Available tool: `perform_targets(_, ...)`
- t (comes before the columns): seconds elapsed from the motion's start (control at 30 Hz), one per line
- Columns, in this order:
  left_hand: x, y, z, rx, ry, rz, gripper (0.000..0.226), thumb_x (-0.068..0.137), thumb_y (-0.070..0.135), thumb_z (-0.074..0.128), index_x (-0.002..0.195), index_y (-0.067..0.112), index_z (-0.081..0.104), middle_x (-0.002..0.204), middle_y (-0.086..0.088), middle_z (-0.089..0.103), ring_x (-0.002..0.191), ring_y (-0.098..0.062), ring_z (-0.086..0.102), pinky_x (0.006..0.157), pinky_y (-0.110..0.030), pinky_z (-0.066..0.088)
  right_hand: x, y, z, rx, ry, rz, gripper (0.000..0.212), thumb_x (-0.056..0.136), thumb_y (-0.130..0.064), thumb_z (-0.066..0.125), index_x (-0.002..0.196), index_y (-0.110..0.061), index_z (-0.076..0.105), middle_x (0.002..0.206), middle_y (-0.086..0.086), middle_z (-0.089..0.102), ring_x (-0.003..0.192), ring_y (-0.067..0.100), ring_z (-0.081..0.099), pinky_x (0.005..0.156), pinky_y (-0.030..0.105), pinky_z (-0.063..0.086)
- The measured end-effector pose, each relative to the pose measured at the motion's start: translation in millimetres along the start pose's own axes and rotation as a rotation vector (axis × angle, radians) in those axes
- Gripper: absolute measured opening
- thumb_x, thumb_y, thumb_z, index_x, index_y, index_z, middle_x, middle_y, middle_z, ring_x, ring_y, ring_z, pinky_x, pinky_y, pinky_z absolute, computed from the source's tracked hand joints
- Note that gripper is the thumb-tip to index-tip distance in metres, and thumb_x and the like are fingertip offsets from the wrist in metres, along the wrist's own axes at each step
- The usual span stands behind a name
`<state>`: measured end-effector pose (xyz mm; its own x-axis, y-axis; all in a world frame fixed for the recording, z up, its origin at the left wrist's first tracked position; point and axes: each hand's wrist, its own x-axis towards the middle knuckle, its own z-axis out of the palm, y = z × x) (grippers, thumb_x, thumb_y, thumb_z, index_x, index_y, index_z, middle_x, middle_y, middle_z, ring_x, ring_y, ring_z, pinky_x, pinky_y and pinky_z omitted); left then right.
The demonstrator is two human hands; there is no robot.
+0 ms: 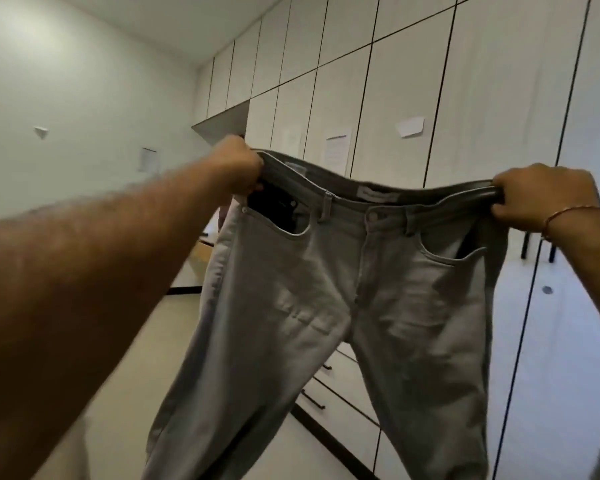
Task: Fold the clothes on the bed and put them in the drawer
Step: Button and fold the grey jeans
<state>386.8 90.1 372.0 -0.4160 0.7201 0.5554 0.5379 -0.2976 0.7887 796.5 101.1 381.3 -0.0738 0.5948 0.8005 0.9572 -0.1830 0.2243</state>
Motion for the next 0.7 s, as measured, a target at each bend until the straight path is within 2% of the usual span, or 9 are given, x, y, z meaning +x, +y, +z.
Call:
perform_targets(0.13, -5, -15, 44, -0.119, -0.005, 0.084, 0.008, 0.1, 0.014, 0.057, 0.102, 0.009, 0.063, 0.105, -0.019, 0.071, 0.095, -0.031, 0.073, 0.086, -0.048, 0.063, 10, 30, 22, 0.053, -0.085, 0.122, 0.012, 0.082, -0.034, 0.072, 0.09, -0.026, 0.068, 0.074, 0.005, 0.06, 0.068, 0.032, 0.059, 0.073, 0.041, 0.056)
perform_targets(0.2, -7, -20, 57, -0.239, -0.004, 0.208, 0.011, 0.1, 0.017, 0.06, 0.108, 0.011, 0.064, 0.102, -0.013, 0.07, 0.094, -0.025, 0.071, 0.086, -0.042, 0.063, 12, 45, 31, 0.074, 0.103, 0.15, 0.022, 0.079, -0.037, 0.068, 0.093, -0.021, 0.068, 0.08, 0.012, 0.061, 0.073, 0.038, 0.06, 0.074, 0.045, 0.057)
perform_targets(0.27, -10, -16, 67, -0.414, -0.058, 0.289, 0.011, 0.1, 0.017, 0.061, 0.109, 0.01, 0.062, 0.101, -0.014, 0.066, 0.091, -0.024, 0.064, 0.084, -0.04, 0.058, 9, 61, 39, 0.102, 0.309, 0.218, 0.038, 0.078, -0.041, 0.062, 0.101, -0.011, 0.064, 0.096, 0.022, 0.058, 0.084, 0.046, 0.059, 0.075, 0.048, 0.053)
perform_targets(0.3, -9, -12, 72, -0.484, -0.066, 0.305, 0.008, 0.099, 0.018, 0.062, 0.106, 0.013, 0.062, 0.1, -0.014, 0.065, 0.091, -0.024, 0.062, 0.083, -0.041, 0.056, 8, 66, 39, 0.145, 0.33, 0.289, 0.042, 0.077, -0.042, 0.062, 0.104, -0.01, 0.063, 0.1, 0.024, 0.057, 0.087, 0.048, 0.059, 0.077, 0.051, 0.054)
perform_targets(0.4, -2, 8, 99, -0.541, -0.063, 0.314, 0.004, 0.095, 0.024, 0.064, 0.097, 0.022, 0.061, 0.095, -0.009, 0.065, 0.088, -0.022, 0.061, 0.076, -0.037, 0.052, 8, 80, 30, 0.225, 0.171, 0.432, 0.039, 0.076, -0.039, 0.07, 0.105, -0.012, 0.07, 0.104, 0.024, 0.064, 0.093, 0.046, 0.066, 0.082, 0.052, 0.057)
perform_targets(0.5, 4, 9, 122, -0.418, 0.083, 0.271, 0.007, 0.099, 0.022, 0.062, 0.104, 0.017, 0.063, 0.096, -0.006, 0.066, 0.086, -0.019, 0.064, 0.07, -0.03, 0.05, 3, 75, 33, 0.344, 0.052, 0.438, 0.042, 0.07, -0.043, 0.067, 0.103, -0.016, 0.072, 0.104, 0.017, 0.071, 0.095, 0.041, 0.068, 0.081, 0.042, 0.056)
perform_targets(0.57, 10, -10, 121, -0.386, 0.159, 0.239, 0.01, 0.099, 0.022, 0.061, 0.106, 0.015, 0.063, 0.095, -0.007, 0.066, 0.085, -0.02, 0.064, 0.068, -0.03, 0.049, -3, 60, 45, 0.431, 0.032, 0.418, 0.034, 0.073, -0.04, 0.069, 0.098, -0.018, 0.071, 0.102, 0.014, 0.072, 0.095, 0.04, 0.067, 0.077, 0.038, 0.052)
perform_targets(0.7, 24, -42, 99, -0.478, 0.1, 0.183, 0.001, 0.099, 0.02, 0.062, 0.099, 0.019, 0.063, 0.091, -0.009, 0.063, 0.088, -0.025, 0.062, 0.075, -0.038, 0.053, 2, 26, 68, 0.736, 0.079, 0.423, 0.014, 0.083, -0.026, 0.067, 0.091, -0.015, 0.063, 0.092, 0.011, 0.067, 0.087, 0.037, 0.062, 0.073, 0.032, 0.045)
